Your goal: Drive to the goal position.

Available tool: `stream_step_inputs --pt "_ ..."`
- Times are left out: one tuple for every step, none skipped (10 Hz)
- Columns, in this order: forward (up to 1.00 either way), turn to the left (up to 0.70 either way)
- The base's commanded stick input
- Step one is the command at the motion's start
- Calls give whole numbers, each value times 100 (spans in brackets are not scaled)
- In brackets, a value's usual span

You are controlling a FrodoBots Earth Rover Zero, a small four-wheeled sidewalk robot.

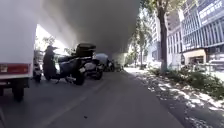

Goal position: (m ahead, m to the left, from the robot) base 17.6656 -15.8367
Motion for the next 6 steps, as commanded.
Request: stream_step_inputs --pt "45 0" --pt "45 0" --pt "45 0" --pt "45 0" --pt "45 0" --pt "45 -11"
